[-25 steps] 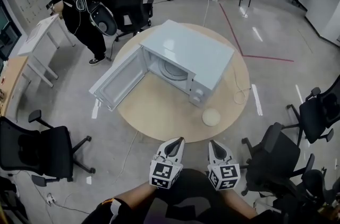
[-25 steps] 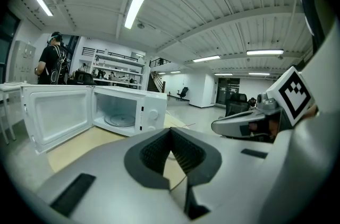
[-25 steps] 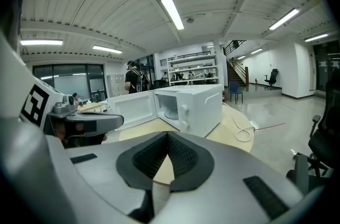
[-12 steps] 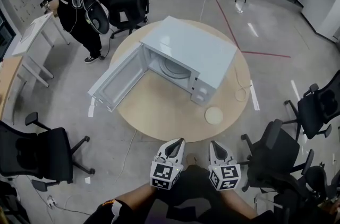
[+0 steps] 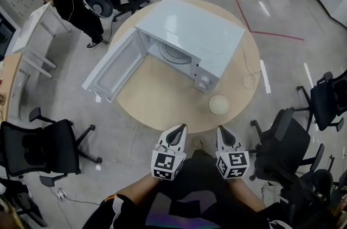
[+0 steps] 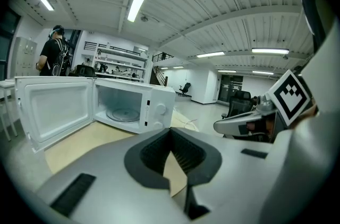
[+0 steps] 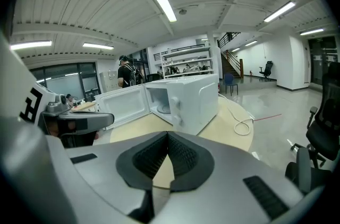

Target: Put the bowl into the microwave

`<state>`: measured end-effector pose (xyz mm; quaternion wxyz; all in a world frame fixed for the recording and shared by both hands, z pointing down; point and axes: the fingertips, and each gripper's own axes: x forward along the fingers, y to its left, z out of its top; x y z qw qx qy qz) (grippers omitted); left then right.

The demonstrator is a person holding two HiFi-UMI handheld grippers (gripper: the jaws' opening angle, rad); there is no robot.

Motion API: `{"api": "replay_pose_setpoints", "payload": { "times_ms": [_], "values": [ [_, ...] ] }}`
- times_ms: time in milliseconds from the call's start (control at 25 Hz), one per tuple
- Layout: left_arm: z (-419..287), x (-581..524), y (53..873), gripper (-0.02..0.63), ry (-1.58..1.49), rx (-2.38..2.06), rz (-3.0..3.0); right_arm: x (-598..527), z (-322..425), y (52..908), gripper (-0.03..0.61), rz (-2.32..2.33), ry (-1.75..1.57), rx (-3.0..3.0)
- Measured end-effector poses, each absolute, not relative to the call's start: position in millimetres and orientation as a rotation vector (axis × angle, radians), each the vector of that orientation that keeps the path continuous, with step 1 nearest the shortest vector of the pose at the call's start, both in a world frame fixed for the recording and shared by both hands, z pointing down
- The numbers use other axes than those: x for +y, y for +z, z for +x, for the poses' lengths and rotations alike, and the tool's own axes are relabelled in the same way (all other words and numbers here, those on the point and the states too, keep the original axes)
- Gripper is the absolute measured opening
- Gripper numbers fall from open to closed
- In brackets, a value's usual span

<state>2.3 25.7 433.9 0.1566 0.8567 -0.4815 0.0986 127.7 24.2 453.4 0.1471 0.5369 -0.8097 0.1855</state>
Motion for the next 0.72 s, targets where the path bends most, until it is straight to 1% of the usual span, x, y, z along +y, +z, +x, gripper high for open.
{"api": "replay_pose_setpoints", "payload": {
  "times_ms": [720],
  "values": [
    [65.3,-42.2,452.6,0.046,0.403,-1.368,2.477,-46.0,190.4,474.7,0.015,1.557,0.605,-2.328]
  ]
}}
